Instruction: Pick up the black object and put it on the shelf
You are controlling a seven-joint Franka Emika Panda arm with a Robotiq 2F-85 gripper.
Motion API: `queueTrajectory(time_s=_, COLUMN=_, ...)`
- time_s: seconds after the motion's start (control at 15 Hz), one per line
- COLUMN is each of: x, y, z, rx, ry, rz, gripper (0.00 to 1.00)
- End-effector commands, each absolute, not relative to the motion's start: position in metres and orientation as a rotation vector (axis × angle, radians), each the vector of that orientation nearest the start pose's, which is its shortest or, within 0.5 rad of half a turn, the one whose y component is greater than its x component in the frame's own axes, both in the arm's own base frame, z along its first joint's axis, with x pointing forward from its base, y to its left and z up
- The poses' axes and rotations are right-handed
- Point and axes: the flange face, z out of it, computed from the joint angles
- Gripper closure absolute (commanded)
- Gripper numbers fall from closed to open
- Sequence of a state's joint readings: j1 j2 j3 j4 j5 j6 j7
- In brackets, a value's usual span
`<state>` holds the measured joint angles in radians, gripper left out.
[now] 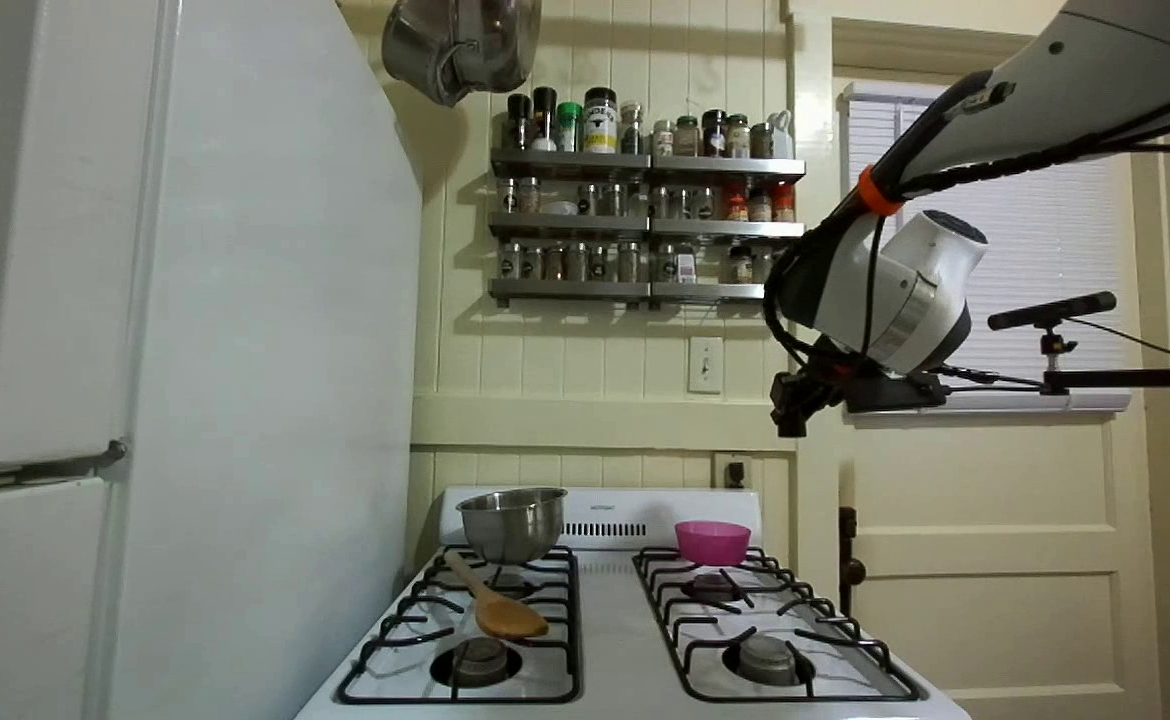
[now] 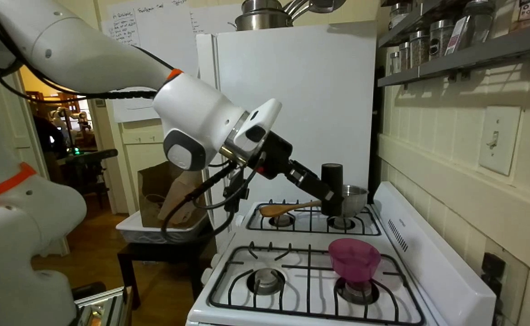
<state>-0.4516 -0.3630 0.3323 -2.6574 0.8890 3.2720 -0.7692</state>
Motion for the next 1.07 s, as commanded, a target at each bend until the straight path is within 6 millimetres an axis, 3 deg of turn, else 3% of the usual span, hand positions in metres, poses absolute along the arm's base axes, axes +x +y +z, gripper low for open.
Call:
queueTrajectory(time_s=0.0, x=0.409, y=-0.123, z=0.453, rx=-2.980, ry=0.368, rz=-1.482, gripper=0.56)
queueTrajectory(time_s=0.07, x=0.409, y=-0.122, z=0.453, rx=-2.980, ry=0.366, rz=-1.482, gripper=0.56)
queueTrajectory(time_s=0.13, x=0.408, y=-0.122, z=0.452, rx=-2.981, ry=0.365, rz=-1.480, gripper=0.81)
queueTrajectory(time_s=0.33, x=0.410, y=-0.131, z=0.479, rx=-3.028, ry=0.309, rz=-1.554, gripper=0.81)
queueTrajectory(time_s=0.53, x=0.413, y=-0.138, z=0.521, rx=-3.049, ry=0.273, rz=-1.638, gripper=0.81)
queueTrajectory(time_s=1.0, x=0.445, y=-0.142, z=0.616, rx=-2.976, ry=0.245, rz=-1.833, gripper=0.81)
